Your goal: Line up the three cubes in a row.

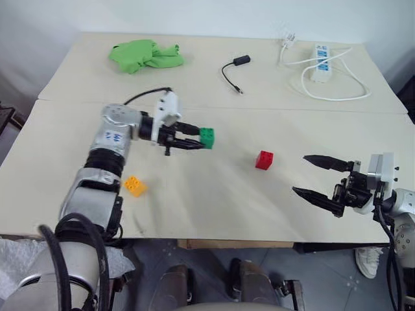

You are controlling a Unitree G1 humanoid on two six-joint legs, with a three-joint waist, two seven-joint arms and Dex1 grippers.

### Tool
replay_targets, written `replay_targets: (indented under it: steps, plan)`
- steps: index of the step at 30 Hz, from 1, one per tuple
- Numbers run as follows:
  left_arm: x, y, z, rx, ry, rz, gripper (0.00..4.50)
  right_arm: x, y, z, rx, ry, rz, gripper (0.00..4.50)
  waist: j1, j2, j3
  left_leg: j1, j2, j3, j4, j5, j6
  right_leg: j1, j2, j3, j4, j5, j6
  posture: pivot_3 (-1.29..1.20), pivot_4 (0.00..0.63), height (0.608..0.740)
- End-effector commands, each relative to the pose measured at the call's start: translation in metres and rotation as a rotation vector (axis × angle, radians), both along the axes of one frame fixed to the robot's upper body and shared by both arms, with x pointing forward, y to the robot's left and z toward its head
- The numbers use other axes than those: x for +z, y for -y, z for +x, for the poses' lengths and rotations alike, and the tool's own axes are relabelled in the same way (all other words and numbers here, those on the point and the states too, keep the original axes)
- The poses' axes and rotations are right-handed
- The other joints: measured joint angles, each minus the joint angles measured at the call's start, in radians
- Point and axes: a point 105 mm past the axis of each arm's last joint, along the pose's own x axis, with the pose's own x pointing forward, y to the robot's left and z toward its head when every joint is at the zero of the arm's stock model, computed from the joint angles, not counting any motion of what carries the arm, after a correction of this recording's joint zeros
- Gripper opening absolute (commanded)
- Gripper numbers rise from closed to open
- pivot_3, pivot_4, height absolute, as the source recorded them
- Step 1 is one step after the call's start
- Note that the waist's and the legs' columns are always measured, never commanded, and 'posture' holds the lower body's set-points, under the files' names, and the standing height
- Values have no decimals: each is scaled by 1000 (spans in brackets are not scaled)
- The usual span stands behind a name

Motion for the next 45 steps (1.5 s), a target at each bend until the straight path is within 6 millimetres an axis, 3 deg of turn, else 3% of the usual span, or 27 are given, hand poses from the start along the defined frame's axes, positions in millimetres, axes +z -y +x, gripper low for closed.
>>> replay_targets:
  steps: [1, 4, 8, 16, 17, 23, 28, 30, 32, 36, 41, 45]
  plan:
    - [1, 15, 6, 11, 22, 39, 1463, 9, -2, -5, -13, 63, 0, 4500, 1, 0, 0, 0, 0, 0, 0, 0, 0, 0, 0, 0, 0, 0, 0, 0, 150, 740]
    - [-14, 27, 9, 26, 10, 107, 1463, 10, -1, -5, -38, 76, -11, 4500, 11, -1, 0, 0, 1, 0, 0, 0, 0, 0, 0, 1, 0, 0, 1, 0, 150, 740]
    - [-24, 27, 13, 70, 15, 142, 1463, 7, 1, -10, -58, 69, -9, 4500, 13, -1, 0, 0, 2, -1, 1, 0, 1, 0, -1, 2, 0, 1, 2, 0, 150, 740]
    - [-27, 26, 14, 80, 28, 91, 1463, -5, -1, -15, -59, 22, -18, 4500, 12, -1, 1, -1, 2, -2, 1, 1, 2, 0, -2, 2, 0, 1, 2, 0, 150, 740]
    - [-28, 25, 15, 92, 29, 101, 2176, -6, -1, -14, -59, 23, -18, 4500, 13, -1, 1, -1, 2, -2, 1, 1, 2, 0, -2, 2, 0, 2, 3, 0, 150, 740]
    - [-16, 15, 22, 141, 50, 74, 3916, -7, -6, -14, -43, 17, -12, 4500, 12, -1, 1, -1, 1, -4, 1, 1, 2, 0, -2, 2, 0, 2, 2, 0, 150, 740]
    - [11, -2, 22, 122, 100, 19, 3916, -7, -12, -11, -8, 9, -9, 4500, 11, -1, 1, -1, 1, -3, 1, 1, 2, 0, -2, 2, 0, 2, 2, 0, 150, 740]
    - [28, -13, 17, 86, 109, -33, 3916, -8, -14, -10, 12, 5, -6, 4500, 10, -1, 1, -1, 1, -3, 1, 1, 2, 0, -2, 1, 0, 2, 2, 0, 150, 740]
    - [49, -31, 7, 24, 125, -109, 4259, -10, -19, -8, 43, -6, -5, 4500, 9, -1, 1, -1, 1, -3, 1, 1, 2, 0, -2, 1, 0, 2, 2, 0, 150, 740]
    - [69, -72, -13, -19, 237, -203, 4467, -10, -30, -2, 107, -7, -2, 4500, 4, -1, 1, -1, 2, -3, 1, 1, 2, 0, -2, 1, 0, 2, 2, 0, 150, 740]
    - [55, -149, -37, 245, 225, -267, 4467, 1, -54, 10, 217, -21, 37, 4500, -32, 0, 0, 1, 2, -9, 1, 1, 2, 0, -2, 3, 2, 1, 2, 0, 150, 740]
    - [24, -209, -74, 548, 200, -311, 4467, 1, -79, 11, 345, 3, -18, 4500, -40, 1, 0, 0, 2, -13, 2, 1, 2, 0, -3, 2, 3, 1, 1, 0, 150, 740]
